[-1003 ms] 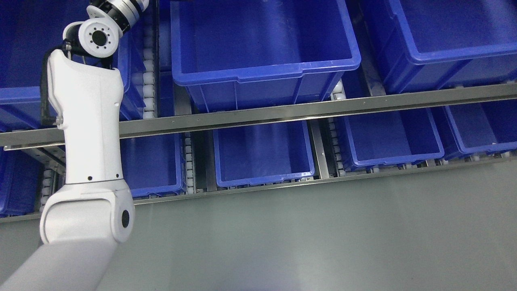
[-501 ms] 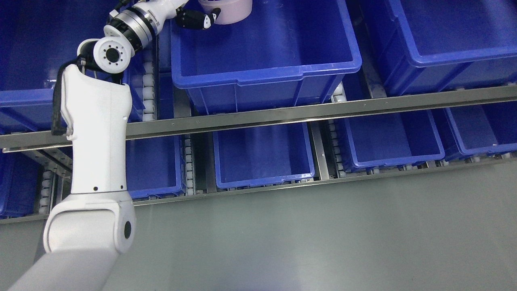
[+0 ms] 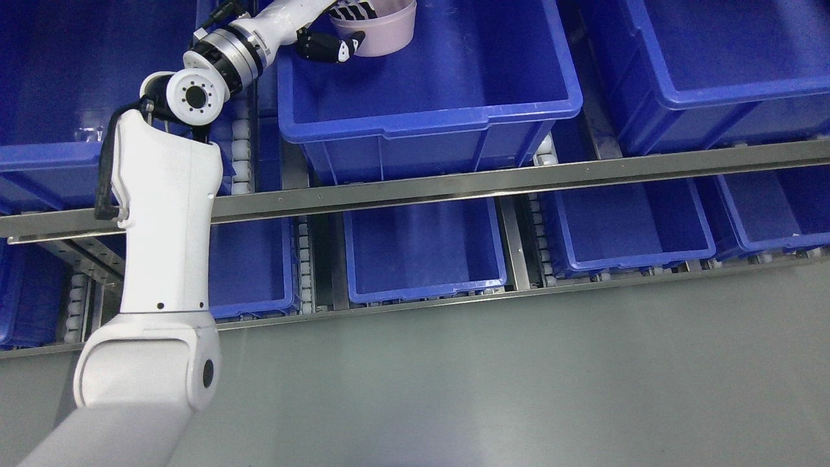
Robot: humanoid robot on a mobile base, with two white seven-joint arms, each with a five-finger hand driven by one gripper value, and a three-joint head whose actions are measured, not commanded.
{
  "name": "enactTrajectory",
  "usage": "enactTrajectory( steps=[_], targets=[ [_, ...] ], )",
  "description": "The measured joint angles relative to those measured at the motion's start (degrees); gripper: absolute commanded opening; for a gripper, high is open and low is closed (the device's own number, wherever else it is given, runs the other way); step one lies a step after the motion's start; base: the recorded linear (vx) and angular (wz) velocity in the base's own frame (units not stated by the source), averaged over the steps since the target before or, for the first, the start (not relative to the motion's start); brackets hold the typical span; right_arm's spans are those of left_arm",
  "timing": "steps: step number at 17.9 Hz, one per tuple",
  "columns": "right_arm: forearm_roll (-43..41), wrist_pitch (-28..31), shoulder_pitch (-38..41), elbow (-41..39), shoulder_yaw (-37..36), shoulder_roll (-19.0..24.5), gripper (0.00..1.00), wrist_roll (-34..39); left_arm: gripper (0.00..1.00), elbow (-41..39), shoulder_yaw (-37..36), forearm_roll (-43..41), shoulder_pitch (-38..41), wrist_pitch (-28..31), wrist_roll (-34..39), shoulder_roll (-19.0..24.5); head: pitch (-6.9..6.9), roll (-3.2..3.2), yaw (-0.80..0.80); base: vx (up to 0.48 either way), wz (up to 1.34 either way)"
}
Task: Stack pink IKEA bowls on left shelf middle
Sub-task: 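Lower the stacked bowls into the middle blue bin with the left hand, then release the bowls and raise the left hand out of the bin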
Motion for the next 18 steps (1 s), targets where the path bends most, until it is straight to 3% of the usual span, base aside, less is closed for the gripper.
enactTrajectory(
  steps=[4,7,9,11,18],
  targets=[
    [0.0,0.0,0.0,0.0,0.0,0.0,1.0,0.0,0.59,0.7,-0.3,0.3,0.0,0.0,0.5,-0.3,0.0,0.0,0.0,0.003,0.01],
    [0.0,0.0,0.0,0.0,0.0,0.0,1.0,0.0,0.62,1.1,-0.3,1.6,0.1,0.1,1.3,-0.4,0.0,0.0,0.0,0.002,0.01],
    [0.0,0.0,0.0,0.0,0.0,0.0,1.0,0.0,0.7,1.4,-0.2,5.8,0.4,0.7,4.3,-0.5,-0.01,0.0,0.0,0.0,0.0],
    [0.0,0.0,0.0,0.0,0.0,0.0,1.0,0.0,0.78,1.7,-0.1,12.6,0.7,1.6,11.8,-0.6,0.0,0.0,0.0,-0.004,-0.02],
    [0.0,0.0,0.0,0.0,0.0,0.0,1.0,0.1,0.84,0.8,0.2,36.6,1.3,5.5,44.6,-0.7,0.0,0.0,0.0,0.002,-0.03]
  ],
)
